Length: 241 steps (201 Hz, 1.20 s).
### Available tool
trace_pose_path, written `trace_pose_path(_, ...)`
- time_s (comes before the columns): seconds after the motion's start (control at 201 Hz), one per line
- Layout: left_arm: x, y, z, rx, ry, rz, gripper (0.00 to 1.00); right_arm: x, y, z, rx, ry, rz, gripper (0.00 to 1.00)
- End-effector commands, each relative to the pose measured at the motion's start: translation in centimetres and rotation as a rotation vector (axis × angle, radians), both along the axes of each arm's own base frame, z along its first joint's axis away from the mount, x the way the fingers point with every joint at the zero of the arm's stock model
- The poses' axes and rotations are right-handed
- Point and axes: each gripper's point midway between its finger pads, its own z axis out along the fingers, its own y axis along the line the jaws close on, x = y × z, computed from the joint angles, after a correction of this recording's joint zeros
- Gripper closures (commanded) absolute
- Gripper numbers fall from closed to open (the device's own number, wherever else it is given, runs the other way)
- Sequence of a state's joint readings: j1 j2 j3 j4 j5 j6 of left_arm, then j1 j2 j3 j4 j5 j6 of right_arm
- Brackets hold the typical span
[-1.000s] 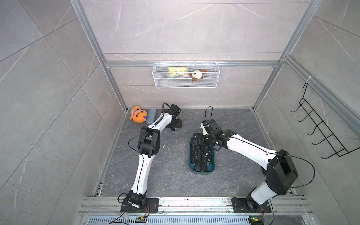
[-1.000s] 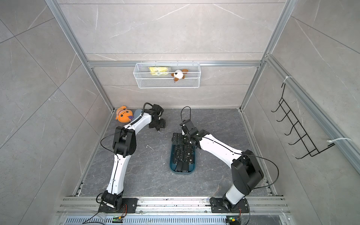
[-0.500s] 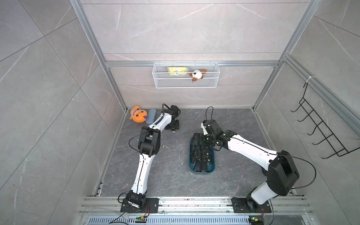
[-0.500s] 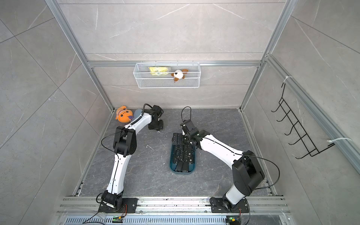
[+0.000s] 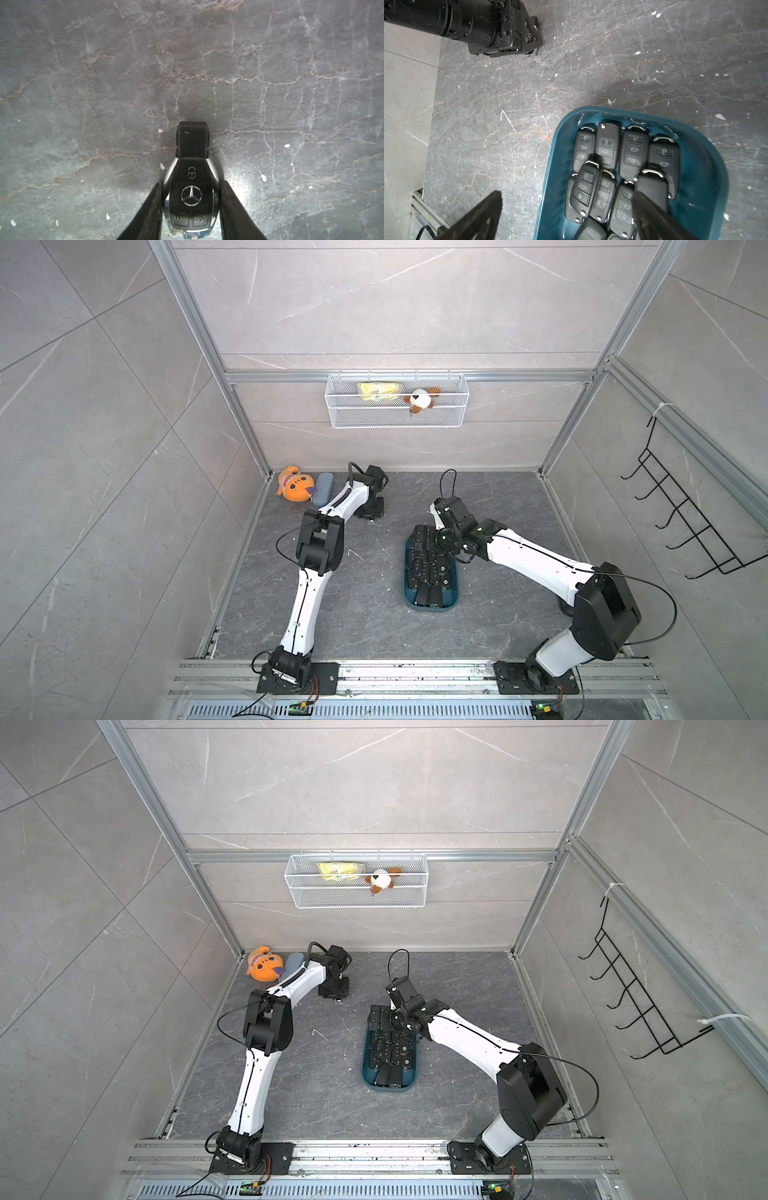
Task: Place the car key into the storage box
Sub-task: Pick up the car key from the center of the board, then place the car key in the storage box.
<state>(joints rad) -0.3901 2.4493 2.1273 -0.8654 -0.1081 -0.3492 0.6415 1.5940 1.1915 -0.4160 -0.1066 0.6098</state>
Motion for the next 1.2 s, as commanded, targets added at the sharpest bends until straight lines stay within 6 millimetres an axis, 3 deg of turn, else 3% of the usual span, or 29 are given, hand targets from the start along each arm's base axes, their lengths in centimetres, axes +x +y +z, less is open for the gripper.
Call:
trace_pose_path(0.0,-1.2,0.1,0.7,0.016,0.026,0.000,0.60,-0.4,-0.1,1.1,0.026,-0.019,-0.002,0.01)
trace_pose_path(0.139,-1.7,-0.2,3.1,-0.013,-0.013,0.011,0.61,-0.7,-0.2,1.1,0.030,-0.020,0.000,0.01)
trace_pose_path(0.169,-2.1,-0.2,2.8,-0.013,-0.002,0.010,0.61,-0.8,-0.2,1.1,0.032,-0.022,0.000,0.01)
trace_pose_path(0.179,-2.0,-0.3,3.9,-0.023,-0.022,0.011,0.61,-0.8,-0.3,1.1,0.033,-0.021,0.001,0.01)
trace_pose_path(0.204,-2.2,-0.3,4.8,-0.032,-0.034,0.013,0.61,-0.9,-0.3,1.1,0.034,-0.023,0.002,0.01)
trace_pose_path(0.388,-4.2,-0.7,7.4,-0.061,-0.057,0.027,0.60,-1.6,-0.5,1.0,0.040,-0.021,0.020,0.01)
trace_pose_path(0.761,-10.6,-3.3,12.0,-0.100,-0.108,0.048,0.61,-3.8,-1.7,1.2,0.042,-0.032,0.057,0.01)
trace_pose_path(0.906,-13.6,-5.4,13.1,-0.125,-0.124,0.056,0.61,-5.0,-2.8,1.3,0.036,-0.040,0.060,0.01)
trace_pose_path(1.194,-19.1,-9.1,13.1,-0.161,-0.136,0.066,0.62,-7.9,-5.6,1.1,0.011,-0.053,0.048,0.00)
